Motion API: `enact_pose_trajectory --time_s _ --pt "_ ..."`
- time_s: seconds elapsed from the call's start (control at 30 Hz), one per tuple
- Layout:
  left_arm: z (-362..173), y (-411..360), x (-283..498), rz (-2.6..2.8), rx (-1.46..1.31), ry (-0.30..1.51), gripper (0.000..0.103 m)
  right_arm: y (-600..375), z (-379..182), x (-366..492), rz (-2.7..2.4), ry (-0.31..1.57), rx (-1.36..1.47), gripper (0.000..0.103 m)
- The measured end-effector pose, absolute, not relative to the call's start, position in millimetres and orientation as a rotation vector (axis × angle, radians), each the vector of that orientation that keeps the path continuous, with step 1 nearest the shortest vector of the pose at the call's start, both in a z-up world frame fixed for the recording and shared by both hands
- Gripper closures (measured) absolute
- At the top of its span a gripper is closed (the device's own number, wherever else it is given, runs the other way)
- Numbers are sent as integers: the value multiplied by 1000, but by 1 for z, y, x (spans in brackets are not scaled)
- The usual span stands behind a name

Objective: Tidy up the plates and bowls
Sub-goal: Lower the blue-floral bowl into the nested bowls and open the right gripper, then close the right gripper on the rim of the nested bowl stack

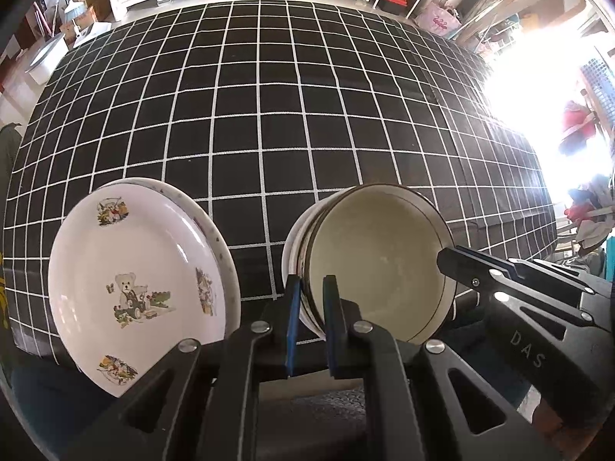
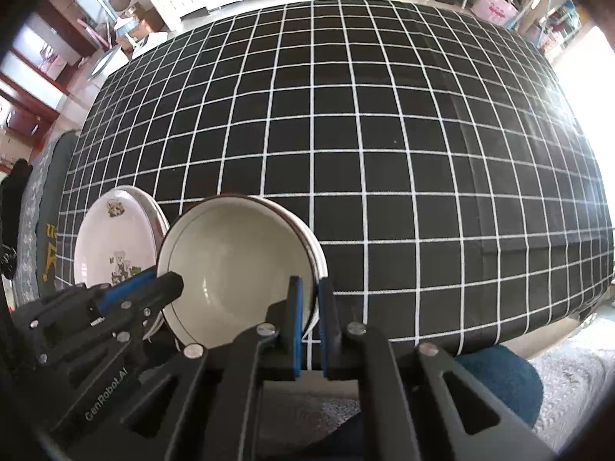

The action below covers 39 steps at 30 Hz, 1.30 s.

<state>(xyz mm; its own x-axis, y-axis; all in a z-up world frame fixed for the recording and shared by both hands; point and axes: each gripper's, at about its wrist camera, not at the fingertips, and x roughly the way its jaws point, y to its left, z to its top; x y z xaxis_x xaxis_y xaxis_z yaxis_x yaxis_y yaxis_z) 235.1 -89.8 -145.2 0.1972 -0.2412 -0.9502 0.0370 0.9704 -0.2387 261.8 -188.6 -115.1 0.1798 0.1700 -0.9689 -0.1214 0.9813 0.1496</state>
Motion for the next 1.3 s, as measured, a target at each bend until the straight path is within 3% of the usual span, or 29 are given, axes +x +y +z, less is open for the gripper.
enact_pose_trajectory --time_s 0.23,0.33,0.43,0.5,0.6,0.83,1.13,1.2,1.3 --pt "-131 -84 232 -212 -160 1307 92 -190 -106 259 211 1350 47 92" --pt "-124 -80 232 -222 -164 1296 81 -190 -101 257 215 1328 20 91" --pt "-119 -76 229 -216 -145 1279 74 -193 -96 251 217 1299 10 74" --pt "-118 -72 227 -213 -131 1270 69 -196 -91 248 208 1268 11 51" --pt "-117 -65 221 -237 -136 1267 63 -202 -85 243 201 1227 27 39" --pt "-113 -55 207 -297 -165 1223 47 -216 -85 229 186 1210 125 38" --pt "-126 -55 207 -409 -187 1256 47 -216 -102 232 237 1273 237 38" --pt "-131 -54 211 -421 -189 1260 47 -212 -105 235 226 1268 219 27" --pt "-141 -53 219 -441 -192 1268 47 -210 -111 240 218 1264 225 21"
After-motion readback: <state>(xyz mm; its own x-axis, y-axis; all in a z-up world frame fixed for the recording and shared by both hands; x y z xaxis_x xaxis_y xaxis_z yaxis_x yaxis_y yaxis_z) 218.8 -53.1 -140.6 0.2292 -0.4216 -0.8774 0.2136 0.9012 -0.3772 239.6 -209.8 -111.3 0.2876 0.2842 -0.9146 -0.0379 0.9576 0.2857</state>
